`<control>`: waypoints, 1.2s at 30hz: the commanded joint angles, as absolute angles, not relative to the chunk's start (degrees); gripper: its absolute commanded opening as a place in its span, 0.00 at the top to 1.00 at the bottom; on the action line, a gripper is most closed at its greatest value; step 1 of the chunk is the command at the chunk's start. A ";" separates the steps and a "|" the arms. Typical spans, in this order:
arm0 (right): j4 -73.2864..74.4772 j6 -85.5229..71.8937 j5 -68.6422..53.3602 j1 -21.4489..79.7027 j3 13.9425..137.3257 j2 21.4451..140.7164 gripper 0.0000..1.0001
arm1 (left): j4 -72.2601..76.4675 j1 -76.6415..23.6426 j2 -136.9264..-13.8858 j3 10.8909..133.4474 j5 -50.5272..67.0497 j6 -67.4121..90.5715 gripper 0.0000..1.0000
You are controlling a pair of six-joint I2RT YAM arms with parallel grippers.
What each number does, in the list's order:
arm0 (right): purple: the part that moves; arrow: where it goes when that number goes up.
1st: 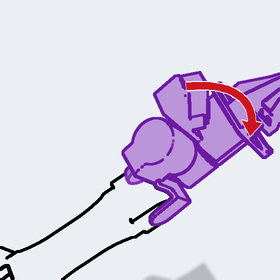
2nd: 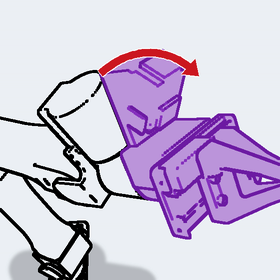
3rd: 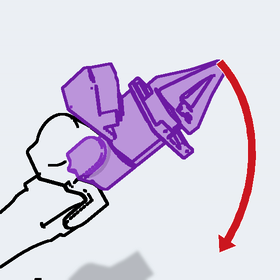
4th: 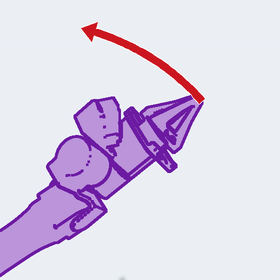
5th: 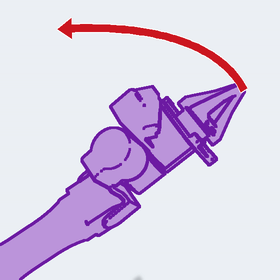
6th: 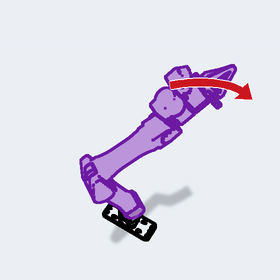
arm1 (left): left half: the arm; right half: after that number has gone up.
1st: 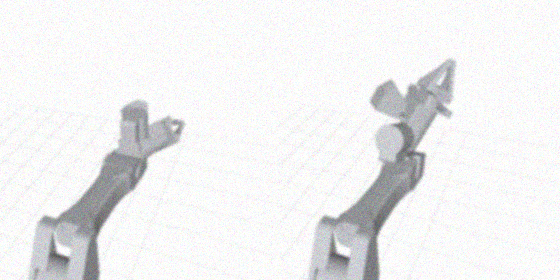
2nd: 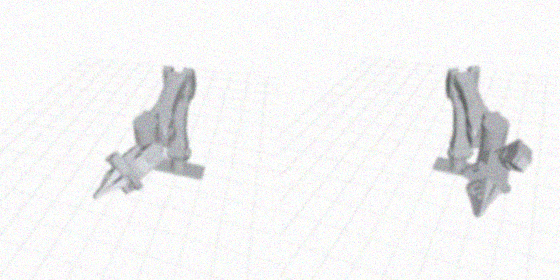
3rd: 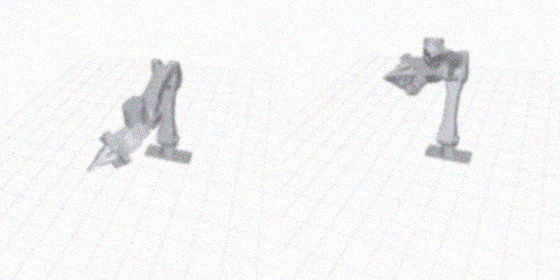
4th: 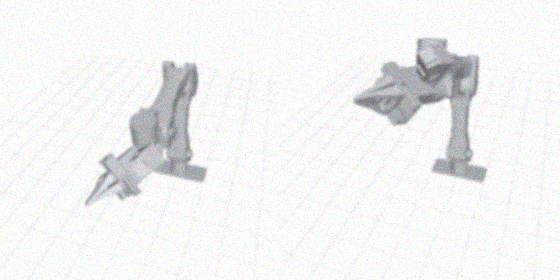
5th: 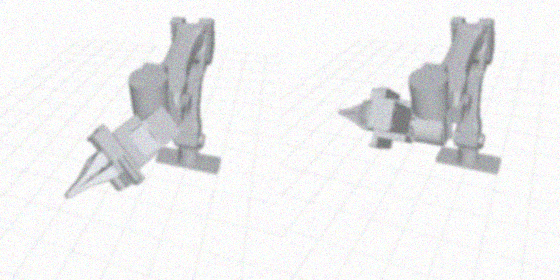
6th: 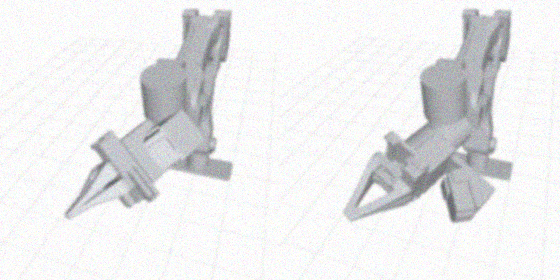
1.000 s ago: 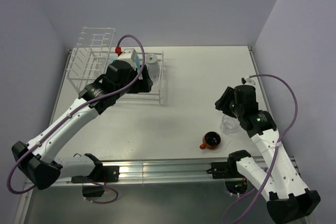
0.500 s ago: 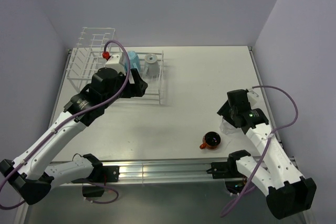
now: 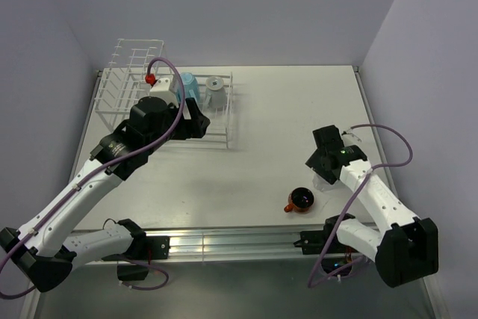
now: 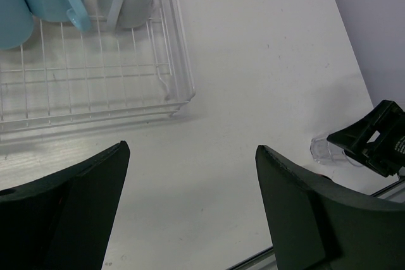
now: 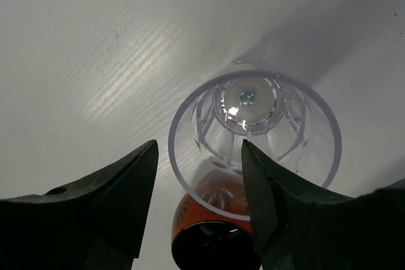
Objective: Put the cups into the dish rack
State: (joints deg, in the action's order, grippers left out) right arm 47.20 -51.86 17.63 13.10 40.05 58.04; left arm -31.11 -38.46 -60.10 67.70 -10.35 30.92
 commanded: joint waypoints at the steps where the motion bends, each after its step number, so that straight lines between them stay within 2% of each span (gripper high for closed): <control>1: 44.04 -52.56 20.83 13.01 40.43 60.63 0.37 | -29.71 -38.58 -59.59 67.59 -10.20 31.29 0.12; 5: 42.72 -51.68 20.31 12.57 40.08 63.54 0.39 | -29.79 -38.67 -59.68 67.59 -10.02 31.38 0.12; 7: 41.84 -51.24 20.13 12.39 39.82 64.59 0.46 | -29.97 -38.58 -59.68 67.76 -10.11 31.38 0.12; 8: 41.66 -50.81 19.78 12.31 39.64 64.77 0.63 | -29.97 -38.58 -59.68 67.76 -10.28 31.38 0.12; 10: 41.31 -50.36 19.42 11.78 39.90 64.78 0.82 | -30.06 -38.58 -59.77 67.94 -10.20 31.38 0.12; 11: 41.22 -49.84 19.25 11.69 40.51 64.78 1.00 | -29.97 -38.58 -59.77 68.03 -10.11 31.46 0.12; 20: 43.51 -42.83 17.33 11.43 54.37 63.64 1.00 | -27.69 -38.58 -61.35 68.55 -7.30 32.52 0.11; 24: 36.41 -36.31 1.01 11.60 57.66 59.25 1.00 | -24.71 -38.50 -61.17 68.12 -3.35 32.78 0.09; 25: 30.82 -35.95 -4.25 11.51 57.40 56.89 1.00 | -23.74 -38.32 -61.08 67.25 -1.08 32.70 0.08; 27: 22.03 -38.40 -18.76 11.69 56.52 55.12 1.00 | -20.23 -36.66 -61.17 66.45 2.70 33.22 0.06; 28: 19.54 -41.02 -26.81 11.95 56.60 55.28 1.00 | -18.74 -34.56 -61.26 65.49 8.38 33.57 0.05; 32: 13.63 -42.63 -31.64 18.97 60.89 57.48 1.00 | -10.12 -28.41 -62.22 62.58 22.80 37.17 0.04; 36: 3.99 -46.13 -35.31 26.09 62.40 57.83 1.00 | -6.60 -26.46 -65.64 62.75 27.76 38.58 0.03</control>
State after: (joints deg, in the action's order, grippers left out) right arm 17.08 -42.96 -26.33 22.81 58.81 58.39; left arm -14.26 -27.40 -63.72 62.67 17.43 36.29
